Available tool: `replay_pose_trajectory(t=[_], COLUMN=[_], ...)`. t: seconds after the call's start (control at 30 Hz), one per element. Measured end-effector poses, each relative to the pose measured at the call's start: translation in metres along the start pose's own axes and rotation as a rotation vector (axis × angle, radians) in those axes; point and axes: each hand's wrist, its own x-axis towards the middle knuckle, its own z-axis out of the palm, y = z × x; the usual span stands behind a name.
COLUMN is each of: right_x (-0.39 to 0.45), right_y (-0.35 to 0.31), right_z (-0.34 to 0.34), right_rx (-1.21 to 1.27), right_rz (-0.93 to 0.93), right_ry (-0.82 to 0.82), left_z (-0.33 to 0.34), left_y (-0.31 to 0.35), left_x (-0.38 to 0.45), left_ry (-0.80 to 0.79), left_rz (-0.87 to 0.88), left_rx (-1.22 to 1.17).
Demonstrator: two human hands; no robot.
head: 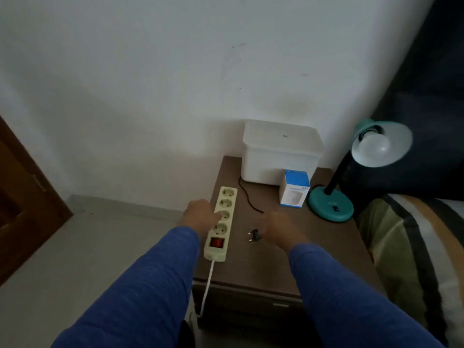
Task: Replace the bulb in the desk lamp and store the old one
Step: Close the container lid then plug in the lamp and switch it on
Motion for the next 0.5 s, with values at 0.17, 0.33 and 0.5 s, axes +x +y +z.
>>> replay_pose_trajectory(t=[0.17,0.33,0.5], right_x=[0.008,0.018,0.028], right_y=[0.011,0.021,0.028], right_z=[0.020,0.030,0.036], right_rx=[0.047,0.090,0.067], right_rz=[-0.050,-0.036,-0.062], right_ry=[0.012,-0.006,0.043], left_z=[0.025,0.050,0.064], left_y=[-0.005,-0.015,-0.016], left_x=[0.000,0.004,0.002], left_ry=[0.076,0.068,0.080], left_rz=[0.073,0.060,0.018], left_rx=[-0.168,-0.589,-0.673])
